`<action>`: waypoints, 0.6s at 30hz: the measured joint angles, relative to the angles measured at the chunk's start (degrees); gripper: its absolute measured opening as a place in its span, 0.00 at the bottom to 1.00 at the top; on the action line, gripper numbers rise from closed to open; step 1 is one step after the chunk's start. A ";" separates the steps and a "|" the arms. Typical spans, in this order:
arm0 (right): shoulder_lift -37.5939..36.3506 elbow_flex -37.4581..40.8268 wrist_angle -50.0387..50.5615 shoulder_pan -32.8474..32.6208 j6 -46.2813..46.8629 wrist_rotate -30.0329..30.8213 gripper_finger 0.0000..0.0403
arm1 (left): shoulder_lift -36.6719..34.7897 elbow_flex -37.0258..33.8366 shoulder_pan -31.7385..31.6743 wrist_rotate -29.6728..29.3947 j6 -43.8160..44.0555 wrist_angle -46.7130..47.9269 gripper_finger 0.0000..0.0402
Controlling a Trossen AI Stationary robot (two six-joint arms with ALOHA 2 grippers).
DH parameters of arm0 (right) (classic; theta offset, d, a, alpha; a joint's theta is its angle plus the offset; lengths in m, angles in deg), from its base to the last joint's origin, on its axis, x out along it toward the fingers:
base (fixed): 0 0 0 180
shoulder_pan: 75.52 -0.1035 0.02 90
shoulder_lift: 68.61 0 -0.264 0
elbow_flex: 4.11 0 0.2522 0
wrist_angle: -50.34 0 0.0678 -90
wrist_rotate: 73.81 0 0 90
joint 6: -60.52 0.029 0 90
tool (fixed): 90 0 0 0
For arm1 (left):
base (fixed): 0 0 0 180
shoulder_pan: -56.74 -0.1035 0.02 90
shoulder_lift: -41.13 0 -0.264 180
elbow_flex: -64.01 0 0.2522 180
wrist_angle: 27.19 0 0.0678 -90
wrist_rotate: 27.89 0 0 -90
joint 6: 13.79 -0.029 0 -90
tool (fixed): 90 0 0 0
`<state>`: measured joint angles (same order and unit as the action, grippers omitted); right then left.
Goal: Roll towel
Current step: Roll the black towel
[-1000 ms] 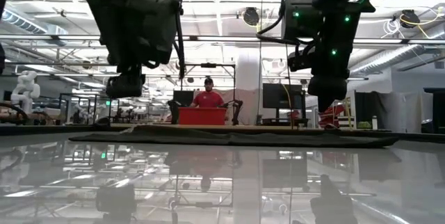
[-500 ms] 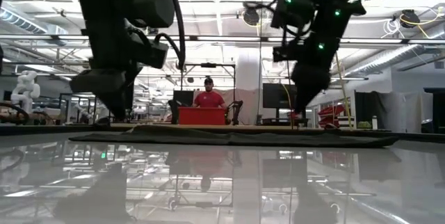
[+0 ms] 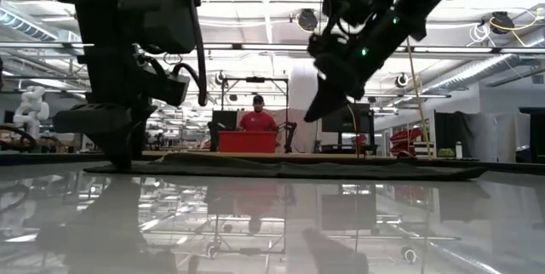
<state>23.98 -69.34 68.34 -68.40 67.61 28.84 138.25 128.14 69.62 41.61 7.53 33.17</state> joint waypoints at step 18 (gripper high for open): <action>12.31 -0.10 -1.23 6.96 4.31 1.47 0.25 | 0.26 -0.07 3.36 2.88 2.28 3.60 0.49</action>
<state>36.29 -69.44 67.11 -61.45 71.91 30.31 138.52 128.07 72.98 44.49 9.81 36.76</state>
